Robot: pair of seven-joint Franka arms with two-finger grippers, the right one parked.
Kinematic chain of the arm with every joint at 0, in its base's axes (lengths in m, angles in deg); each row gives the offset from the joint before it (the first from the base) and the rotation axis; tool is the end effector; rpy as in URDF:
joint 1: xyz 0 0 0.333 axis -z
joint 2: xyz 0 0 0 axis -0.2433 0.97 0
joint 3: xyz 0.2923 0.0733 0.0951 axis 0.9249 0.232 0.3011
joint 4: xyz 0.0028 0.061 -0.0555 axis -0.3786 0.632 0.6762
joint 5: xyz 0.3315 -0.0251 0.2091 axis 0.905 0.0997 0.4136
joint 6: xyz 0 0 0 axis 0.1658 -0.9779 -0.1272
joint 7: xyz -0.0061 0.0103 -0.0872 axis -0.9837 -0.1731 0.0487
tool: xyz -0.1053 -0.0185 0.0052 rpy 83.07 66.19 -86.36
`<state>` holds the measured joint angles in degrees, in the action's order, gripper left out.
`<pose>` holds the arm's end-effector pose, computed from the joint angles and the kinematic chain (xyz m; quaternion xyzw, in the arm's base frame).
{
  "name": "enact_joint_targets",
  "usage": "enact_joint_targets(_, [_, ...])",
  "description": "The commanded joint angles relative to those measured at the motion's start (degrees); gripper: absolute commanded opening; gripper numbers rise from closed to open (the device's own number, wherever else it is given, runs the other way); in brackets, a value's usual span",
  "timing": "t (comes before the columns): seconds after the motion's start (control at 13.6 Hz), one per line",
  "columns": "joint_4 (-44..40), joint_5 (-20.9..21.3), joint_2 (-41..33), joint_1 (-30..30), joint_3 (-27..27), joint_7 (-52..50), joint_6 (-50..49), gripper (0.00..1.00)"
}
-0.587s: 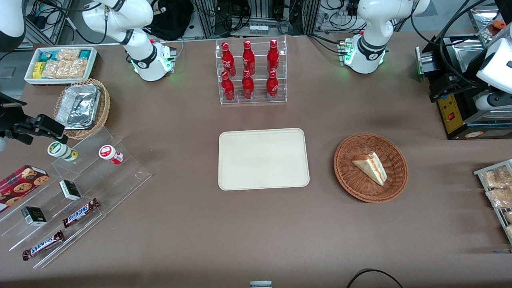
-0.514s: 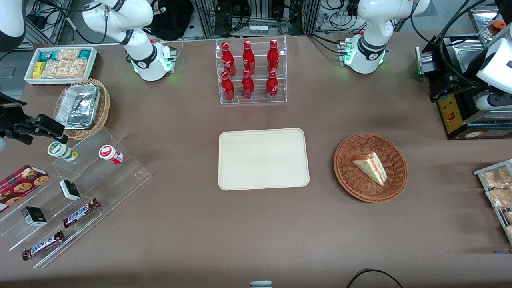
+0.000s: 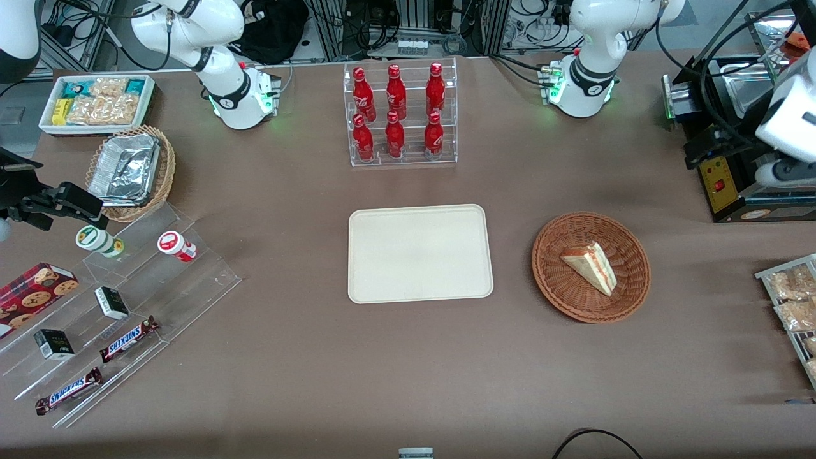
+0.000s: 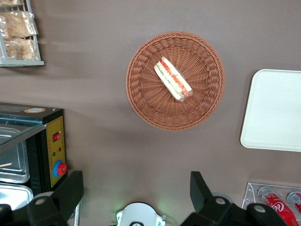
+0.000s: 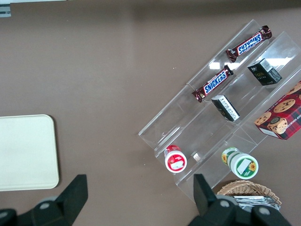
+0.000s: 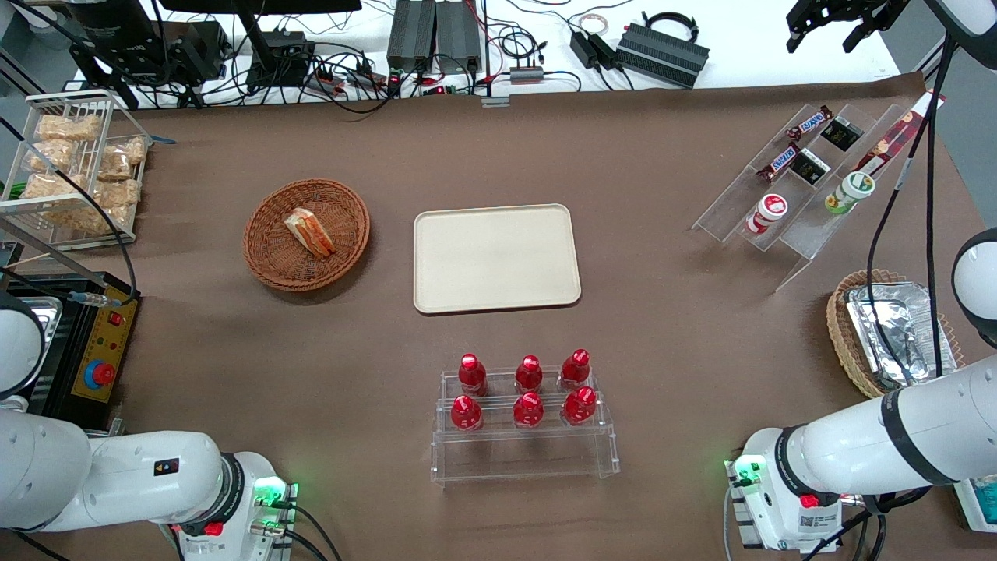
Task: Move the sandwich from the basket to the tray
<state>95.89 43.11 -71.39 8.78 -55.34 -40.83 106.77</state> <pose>0.5392 -0.0382 0.6328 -0.9964 -0.0466 0.0625 0.0342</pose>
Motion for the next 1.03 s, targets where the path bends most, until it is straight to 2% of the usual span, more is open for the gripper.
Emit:
enact_joint_targets(0.0, [3.4,0.3,2.5,0.6,-0.7,-0.8,5.3,1.00])
enact_joint_targets(0.29, [14.1,-0.4,3.9,0.6,-3.1,-8.9,21.0,1.00])
enact_joint_targets(0.44, [19.8,-0.2,5.0,0.6,-3.2,-15.4,27.7,1.00])
enact_joint_targets(0.66, [28.0,-0.4,5.8,0.5,-3.2,-19.1,39.1,1.00])
enact_joint_targets(0.95, [38.7,-0.4,7.3,0.5,-3.2,-31.8,55.7,1.00])
